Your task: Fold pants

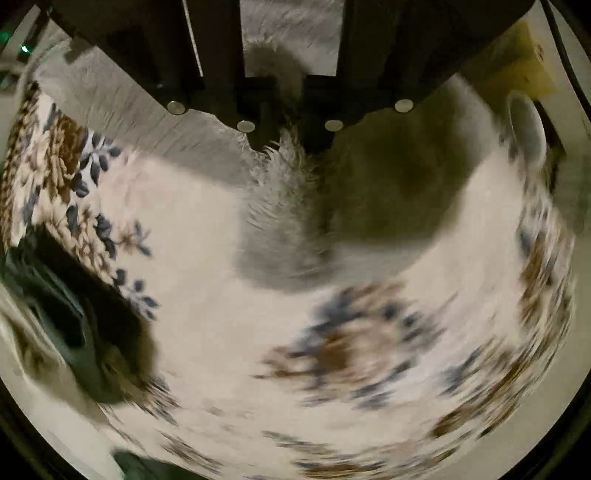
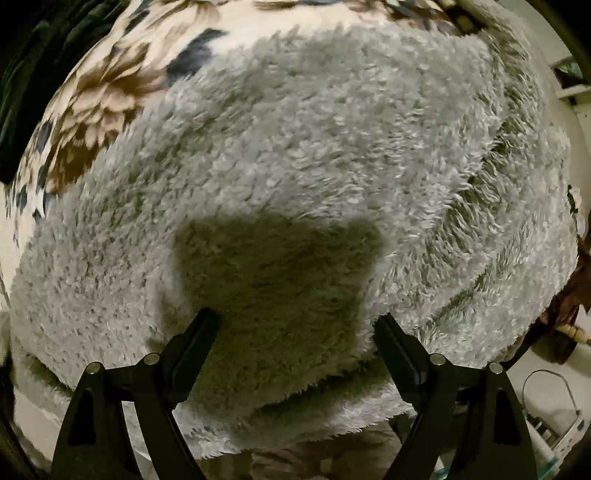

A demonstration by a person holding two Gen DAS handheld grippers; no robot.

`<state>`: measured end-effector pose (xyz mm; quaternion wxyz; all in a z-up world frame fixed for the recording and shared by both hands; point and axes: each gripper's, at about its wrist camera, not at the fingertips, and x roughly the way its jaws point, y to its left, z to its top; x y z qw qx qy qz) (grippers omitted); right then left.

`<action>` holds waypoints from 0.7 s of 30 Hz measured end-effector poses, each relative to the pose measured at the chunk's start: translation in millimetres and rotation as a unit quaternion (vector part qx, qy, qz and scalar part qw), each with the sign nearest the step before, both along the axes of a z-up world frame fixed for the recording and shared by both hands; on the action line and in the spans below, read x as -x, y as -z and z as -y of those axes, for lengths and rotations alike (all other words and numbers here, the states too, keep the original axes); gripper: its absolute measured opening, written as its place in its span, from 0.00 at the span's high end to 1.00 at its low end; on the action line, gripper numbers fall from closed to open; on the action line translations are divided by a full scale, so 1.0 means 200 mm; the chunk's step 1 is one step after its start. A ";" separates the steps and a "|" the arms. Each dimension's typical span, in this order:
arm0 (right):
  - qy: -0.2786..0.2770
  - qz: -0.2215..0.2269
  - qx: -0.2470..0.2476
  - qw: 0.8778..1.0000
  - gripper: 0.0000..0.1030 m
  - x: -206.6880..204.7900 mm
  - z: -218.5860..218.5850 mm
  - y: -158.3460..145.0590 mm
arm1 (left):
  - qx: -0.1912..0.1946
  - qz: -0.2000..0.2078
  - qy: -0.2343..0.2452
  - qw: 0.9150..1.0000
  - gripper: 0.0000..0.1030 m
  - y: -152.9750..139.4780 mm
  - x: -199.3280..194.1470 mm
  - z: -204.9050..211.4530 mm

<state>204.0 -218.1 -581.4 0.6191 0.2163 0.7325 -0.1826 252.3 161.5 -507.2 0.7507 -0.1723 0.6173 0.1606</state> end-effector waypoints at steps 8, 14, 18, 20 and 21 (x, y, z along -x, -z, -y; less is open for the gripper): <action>-0.031 -0.018 -0.006 0.999 0.15 0.13 -0.22 0.01 | 0.093 -0.078 -0.124 0.985 0.87 0.21 0.57 -0.29; -0.014 0.014 -0.042 0.999 0.15 0.25 -0.31 -0.09 | 0.078 -0.074 -0.130 0.986 0.70 0.11 0.66 -0.19; 0.037 0.050 -0.030 0.998 0.15 0.36 -0.23 -0.21 | 0.048 -0.080 -0.056 0.994 0.66 0.04 0.56 0.08; 0.083 0.075 -0.022 0.993 0.15 0.40 -0.12 -0.27 | 0.019 -0.075 -0.005 0.997 0.62 0.02 0.47 0.25; 0.107 0.091 -0.013 0.990 0.15 0.41 -0.06 -0.32 | 0.011 -0.074 0.013 0.997 0.59 0.02 0.44 0.31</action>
